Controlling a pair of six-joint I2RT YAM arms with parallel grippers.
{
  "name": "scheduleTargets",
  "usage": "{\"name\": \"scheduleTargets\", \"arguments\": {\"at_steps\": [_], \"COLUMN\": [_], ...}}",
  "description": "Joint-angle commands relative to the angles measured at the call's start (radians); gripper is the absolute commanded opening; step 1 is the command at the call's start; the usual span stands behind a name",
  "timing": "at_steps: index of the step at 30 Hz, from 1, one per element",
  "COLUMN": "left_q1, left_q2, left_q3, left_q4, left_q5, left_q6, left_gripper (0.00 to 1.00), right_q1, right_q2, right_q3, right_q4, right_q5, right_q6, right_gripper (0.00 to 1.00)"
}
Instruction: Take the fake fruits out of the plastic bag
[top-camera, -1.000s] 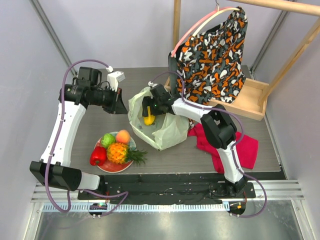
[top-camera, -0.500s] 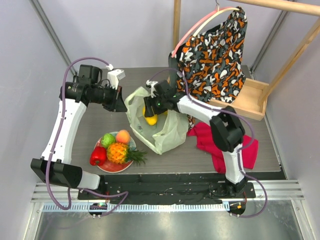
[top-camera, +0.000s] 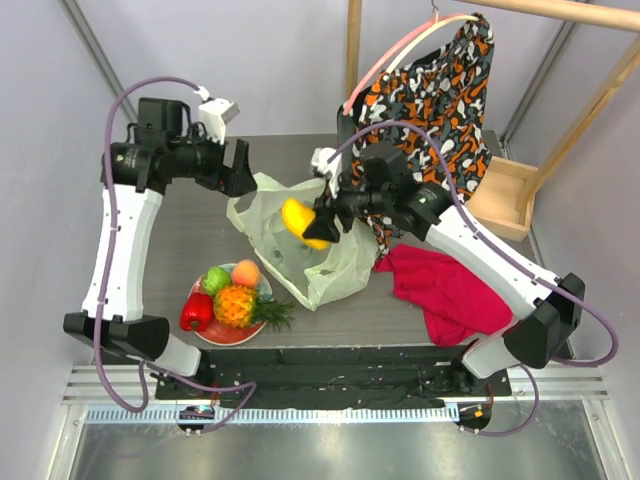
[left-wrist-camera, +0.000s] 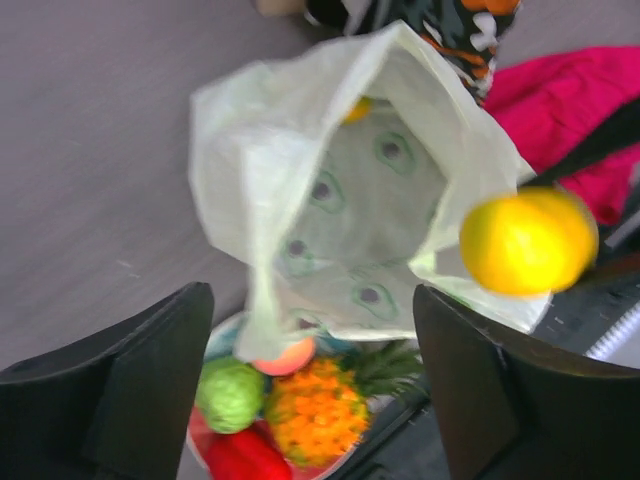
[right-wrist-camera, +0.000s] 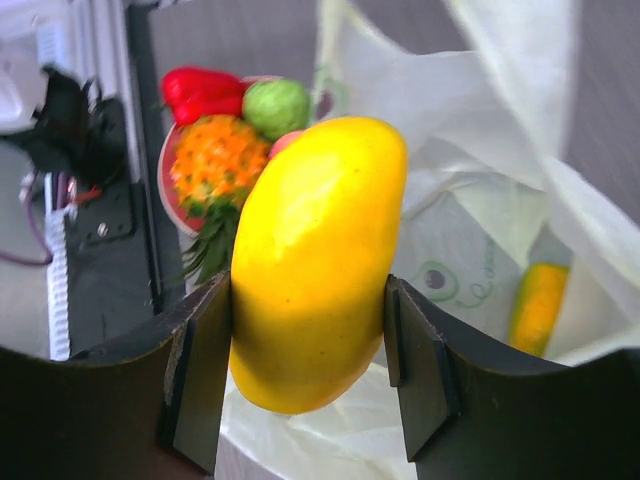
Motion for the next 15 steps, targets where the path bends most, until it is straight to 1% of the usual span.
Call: {"name": "scheduleTargets", "arguments": {"at_steps": [1, 3, 4, 6, 7, 8, 10, 11, 13, 15], "left_q1": [0.040, 0.130, 0.231, 0.308, 0.353, 0.361, 0.375, 0.378, 0.384, 0.386], "left_q2": [-0.099, -0.129, -0.156, -0.173, -0.179, -0.185, -0.196, -0.214, -0.233, -0.264], "left_q3": [0.112, 0.102, 0.091, 0.060, 0.054, 0.050, 0.040, 0.019, -0.013, -0.032], "left_q4": [-0.024, -0.010, -0.004, 0.011, 0.011, 0.010, 0.017, 0.031, 0.046, 0.062], "left_q5": [-0.151, -0.134, -0.117, -0.090, -0.093, -0.097, -0.120, -0.125, -0.128, -0.126], "left_q6": [0.005, -0.056, -0.084, -0.140, -0.147, -0.148, -0.150, -0.150, -0.154, -0.158], "left_gripper": [0.91, 0.95, 0.95, 0.96, 0.96, 0.96, 0.96, 0.96, 0.95, 0.95], "right_q1": [0.130, 0.178, 0.206, 0.281, 0.305, 0.366, 0.427, 0.488, 0.537, 0.609], "right_q2": [0.022, 0.050, 0.087, 0.134, 0.183, 0.216, 0.265, 0.312, 0.352, 0.401], "right_q3": [0.017, 0.052, 0.062, 0.106, 0.121, 0.140, 0.184, 0.209, 0.226, 0.237], "right_q4": [-0.112, -0.126, -0.128, -0.132, -0.137, -0.143, -0.154, -0.158, -0.154, -0.136], "right_q5": [-0.049, -0.032, -0.028, -0.012, -0.009, -0.005, 0.023, 0.044, 0.076, 0.183], "right_q6": [-0.203, -0.273, -0.293, -0.354, -0.368, -0.382, -0.410, -0.422, -0.433, -0.448], "right_gripper": [0.26, 0.26, 0.26, 0.26, 0.27, 0.27, 0.27, 0.27, 0.26, 0.25]}}
